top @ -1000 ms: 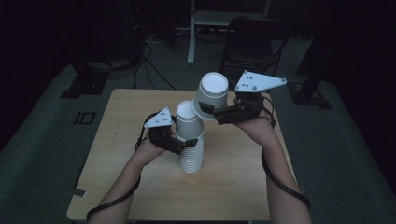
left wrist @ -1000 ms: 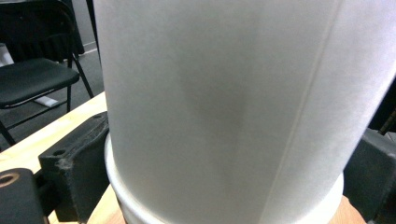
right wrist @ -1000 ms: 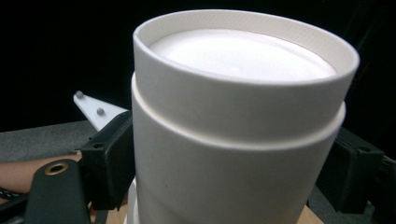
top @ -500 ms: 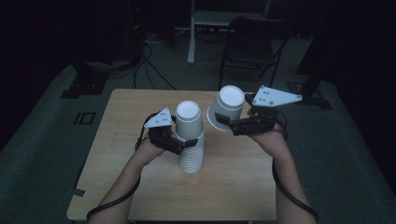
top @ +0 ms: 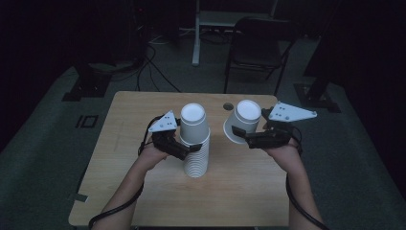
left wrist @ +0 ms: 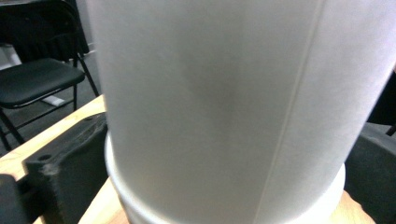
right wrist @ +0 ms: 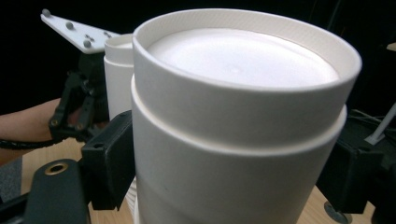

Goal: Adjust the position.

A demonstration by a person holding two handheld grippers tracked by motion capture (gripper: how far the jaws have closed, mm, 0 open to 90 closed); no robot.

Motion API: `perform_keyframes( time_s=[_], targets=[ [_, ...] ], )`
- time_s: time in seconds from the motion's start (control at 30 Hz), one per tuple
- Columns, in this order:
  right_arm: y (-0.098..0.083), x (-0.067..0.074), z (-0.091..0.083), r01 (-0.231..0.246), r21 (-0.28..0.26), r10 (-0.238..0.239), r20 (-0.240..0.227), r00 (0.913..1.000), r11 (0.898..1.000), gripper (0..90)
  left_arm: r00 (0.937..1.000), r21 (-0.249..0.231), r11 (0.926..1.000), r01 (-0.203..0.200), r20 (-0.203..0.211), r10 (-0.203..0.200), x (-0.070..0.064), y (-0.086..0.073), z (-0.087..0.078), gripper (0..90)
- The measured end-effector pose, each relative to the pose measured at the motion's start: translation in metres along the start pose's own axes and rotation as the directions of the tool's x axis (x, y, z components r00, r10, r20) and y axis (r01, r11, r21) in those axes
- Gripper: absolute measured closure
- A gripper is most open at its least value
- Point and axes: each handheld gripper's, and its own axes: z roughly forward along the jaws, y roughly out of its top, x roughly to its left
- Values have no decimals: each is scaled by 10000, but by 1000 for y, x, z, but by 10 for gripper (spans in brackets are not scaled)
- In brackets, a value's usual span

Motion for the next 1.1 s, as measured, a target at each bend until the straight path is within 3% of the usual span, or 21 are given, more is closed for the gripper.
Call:
perform_keyframes(
  time_s=[0.47, 0.7, 1.1],
  targets=[
    [-19, -1, -1, -194, 285, 191, 119, 9997, 9994, 179, 9992, -44, 10000, 67, -383, -69, -1, -8, -26, 1],
    [-33, -1, -4, -348, 390, 341, 179, 9993, 9986, 179, 9956, -160, 9992, 361, -862, -373, -3, -24, -48, 2],
    [-50, 5, -11, -339, 609, 319, 326, 9990, 9976, 179, 9929, 68, 9983, 575, -1047, -565, -20, -52, -66, 2]
  ],
)
